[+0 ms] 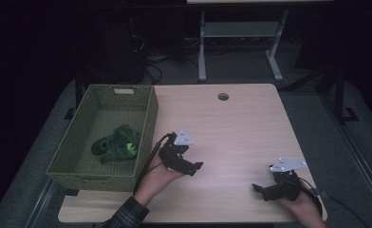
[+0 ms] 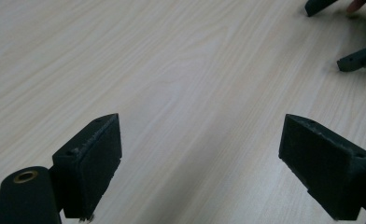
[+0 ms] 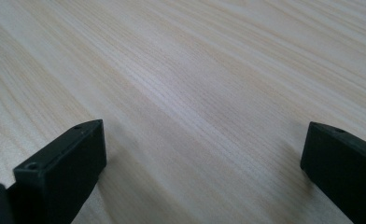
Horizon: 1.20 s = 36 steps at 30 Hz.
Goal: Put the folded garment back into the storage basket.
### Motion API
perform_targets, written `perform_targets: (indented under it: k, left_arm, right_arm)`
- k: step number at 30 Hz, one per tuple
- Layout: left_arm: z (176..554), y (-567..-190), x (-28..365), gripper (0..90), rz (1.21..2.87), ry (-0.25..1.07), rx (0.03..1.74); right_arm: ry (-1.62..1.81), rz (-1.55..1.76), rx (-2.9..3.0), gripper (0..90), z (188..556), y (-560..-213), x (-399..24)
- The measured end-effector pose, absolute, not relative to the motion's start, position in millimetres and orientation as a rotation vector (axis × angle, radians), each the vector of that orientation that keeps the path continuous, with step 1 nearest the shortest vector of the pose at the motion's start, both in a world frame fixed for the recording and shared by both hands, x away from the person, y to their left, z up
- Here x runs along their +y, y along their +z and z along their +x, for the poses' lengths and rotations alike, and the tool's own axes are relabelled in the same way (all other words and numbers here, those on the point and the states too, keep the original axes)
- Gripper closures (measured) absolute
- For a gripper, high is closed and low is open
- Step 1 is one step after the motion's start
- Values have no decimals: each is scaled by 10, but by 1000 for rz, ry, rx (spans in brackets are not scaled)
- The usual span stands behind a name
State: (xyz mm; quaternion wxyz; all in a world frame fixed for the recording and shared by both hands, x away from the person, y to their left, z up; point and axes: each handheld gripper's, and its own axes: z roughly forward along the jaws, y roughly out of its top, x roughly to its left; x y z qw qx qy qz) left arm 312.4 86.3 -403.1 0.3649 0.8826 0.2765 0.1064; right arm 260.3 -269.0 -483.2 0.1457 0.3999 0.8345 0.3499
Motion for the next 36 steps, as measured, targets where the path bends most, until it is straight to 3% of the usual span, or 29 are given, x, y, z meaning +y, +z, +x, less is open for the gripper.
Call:
perform_targets:
  k: [27,36]
  left_arm:
    - [3051,-4674,979,126,2287,354,716]
    - [3048,-4764,994,125,2271,301,717]
  right_arm:
    - [1009,1149,2404,0,2604,-4833,-2690]
    - [1008,1150,2405,0,2604,-4833,-2690]
